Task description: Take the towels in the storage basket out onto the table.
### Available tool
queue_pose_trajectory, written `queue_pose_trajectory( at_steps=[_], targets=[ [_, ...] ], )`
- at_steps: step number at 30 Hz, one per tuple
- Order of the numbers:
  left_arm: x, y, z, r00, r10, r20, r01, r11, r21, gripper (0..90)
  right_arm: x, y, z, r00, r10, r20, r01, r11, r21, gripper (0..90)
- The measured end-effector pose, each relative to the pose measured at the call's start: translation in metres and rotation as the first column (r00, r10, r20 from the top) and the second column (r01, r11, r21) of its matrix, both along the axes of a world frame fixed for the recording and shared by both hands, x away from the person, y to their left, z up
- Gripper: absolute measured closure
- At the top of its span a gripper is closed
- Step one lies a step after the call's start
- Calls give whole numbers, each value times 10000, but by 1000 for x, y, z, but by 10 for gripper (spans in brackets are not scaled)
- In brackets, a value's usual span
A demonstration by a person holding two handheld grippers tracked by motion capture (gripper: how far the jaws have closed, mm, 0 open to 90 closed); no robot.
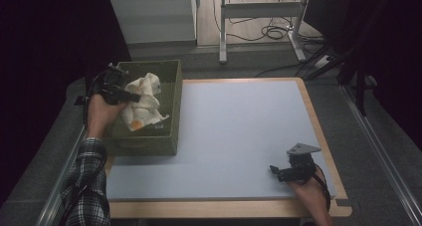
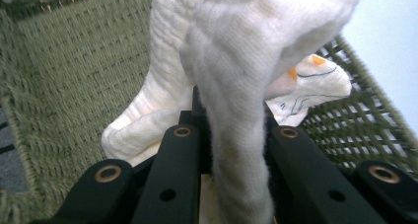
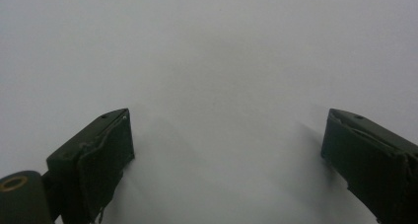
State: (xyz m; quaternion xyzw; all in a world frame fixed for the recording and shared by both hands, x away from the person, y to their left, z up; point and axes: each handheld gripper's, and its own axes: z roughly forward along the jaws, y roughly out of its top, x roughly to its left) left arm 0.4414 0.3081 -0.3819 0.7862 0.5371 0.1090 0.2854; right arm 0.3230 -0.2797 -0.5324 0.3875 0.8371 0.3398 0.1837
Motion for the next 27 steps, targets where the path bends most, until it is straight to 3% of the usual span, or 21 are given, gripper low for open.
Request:
queue_pose_trajectory(
  at_steps=[11, 27],
  targets=[
    [-12, -1, 36, 9992, -87, 386, 85, 10000, 47, 806, 0, 0, 0, 10000, 2, 4, -2, 10000, -2, 56],
    [-22, -25, 79, 9951, -645, 745, 655, 9978, -120, 805, 0, 0, 0, 10000, -6, -3, 6, 10000, 17, 56]
  ],
)
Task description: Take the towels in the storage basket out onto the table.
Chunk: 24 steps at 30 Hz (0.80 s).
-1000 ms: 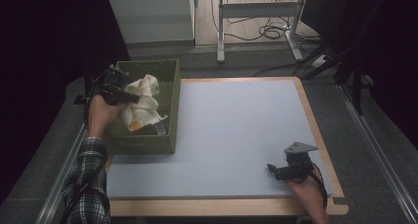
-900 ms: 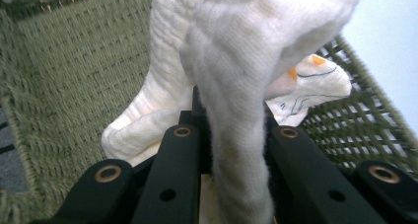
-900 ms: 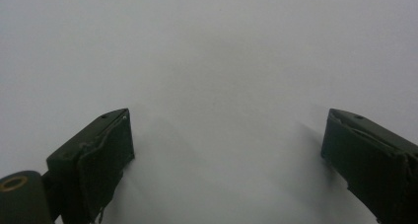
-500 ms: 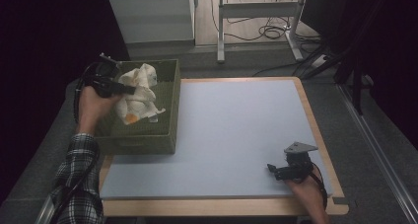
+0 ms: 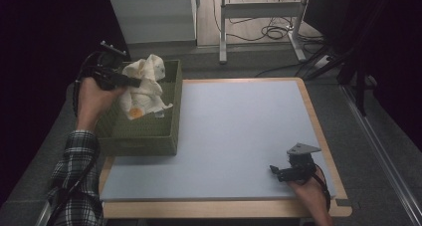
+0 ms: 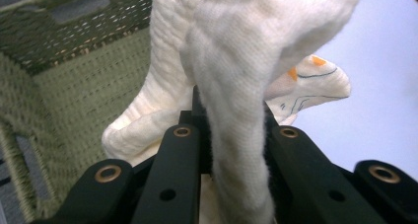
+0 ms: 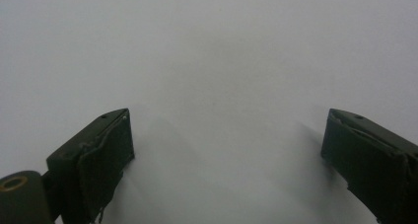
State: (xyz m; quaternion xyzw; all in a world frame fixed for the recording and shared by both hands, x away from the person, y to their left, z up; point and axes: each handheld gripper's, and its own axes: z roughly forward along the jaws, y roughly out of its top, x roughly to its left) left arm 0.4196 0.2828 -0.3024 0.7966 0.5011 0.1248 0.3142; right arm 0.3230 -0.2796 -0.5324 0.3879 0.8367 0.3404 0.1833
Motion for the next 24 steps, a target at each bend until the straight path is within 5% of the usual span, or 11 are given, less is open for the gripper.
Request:
queue_pose_trajectory(
  at_steps=[24],
  targets=[
    [16, -90, 18, 9868, -1596, 279, 1600, 9870, -140, 804, 0, 0, 0, 10000, 11, 3, -11, 10000, -2, 56]
  ],
)
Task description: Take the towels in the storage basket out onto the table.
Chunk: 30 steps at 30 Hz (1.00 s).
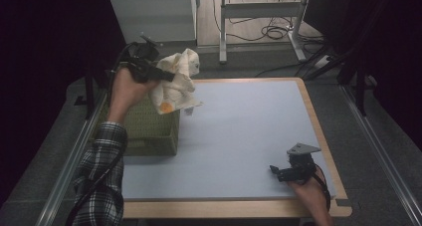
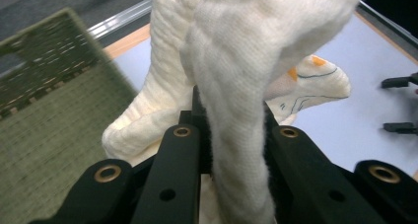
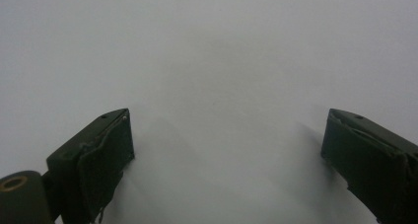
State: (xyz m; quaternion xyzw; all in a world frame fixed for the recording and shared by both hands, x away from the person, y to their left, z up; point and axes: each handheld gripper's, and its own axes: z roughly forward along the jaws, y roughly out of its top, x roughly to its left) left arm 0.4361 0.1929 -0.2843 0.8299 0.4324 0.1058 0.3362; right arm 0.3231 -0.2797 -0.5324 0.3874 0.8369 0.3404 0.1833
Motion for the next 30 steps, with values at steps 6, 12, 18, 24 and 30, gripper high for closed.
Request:
queue_pose_trajectory(
  at_steps=[6, 12, 18, 24, 30],
  targets=[
    [6, -27, -6, 9984, -565, -6, 565, 9984, 87, 801, 0, 0, 0, 10000, 1, -21, -1, 10000, 16, 56],
    [11, -61, -19, 9936, -1133, 13, 1133, 9935, 132, 798, 0, 0, 0, 10000, 5, -21, -5, 10000, 11, 56],
    [15, -91, -40, 9880, -1532, -178, 1533, 9882, 45, 795, 0, 0, 0, 10000, 6, -22, -6, 10000, -1, 56],
    [17, -116, -61, 9801, -1950, -376, 1954, 9807, 65, 792, 0, 0, 0, 10000, 3, -12, -3, 10000, 1, 56],
    [20, -144, -88, 9675, -2446, -644, 2448, 9696, -60, 790, 0, 0, 0, 10000, 7, -16, -7, 10000, -2, 56]
  ],
)
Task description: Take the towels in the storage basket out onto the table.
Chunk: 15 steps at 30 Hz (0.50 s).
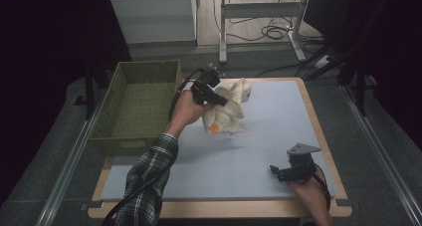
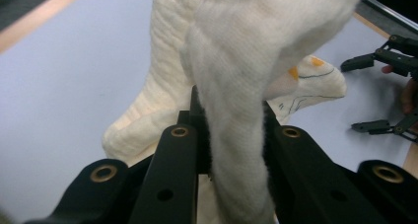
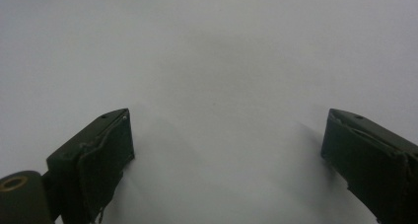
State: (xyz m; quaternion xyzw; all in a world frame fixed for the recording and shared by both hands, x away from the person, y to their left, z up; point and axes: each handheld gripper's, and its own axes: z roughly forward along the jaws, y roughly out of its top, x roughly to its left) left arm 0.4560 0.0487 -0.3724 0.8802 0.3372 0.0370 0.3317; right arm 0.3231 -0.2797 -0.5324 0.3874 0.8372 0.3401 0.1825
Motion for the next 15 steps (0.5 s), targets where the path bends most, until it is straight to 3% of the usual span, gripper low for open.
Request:
queue_pose_trajectory(
  at_steps=[7, 13, 15],
  targets=[
    [-3, -30, -23, 9976, -643, -270, 635, 9976, -277, 788, 0, 0, 0, 10000, -7, -15, 7, 10000, 8, 56],
    [-3, -49, -41, 9969, -725, -315, 724, 9974, -47, 785, 0, 0, 0, 10000, -3, -5, 3, 10000, 8, 56],
    [-3, -54, -49, 9969, -736, -282, 743, 9970, 230, 783, 0, 0, 0, 10000, 0, -5, 0, 10000, 3, 56]
  ],
)
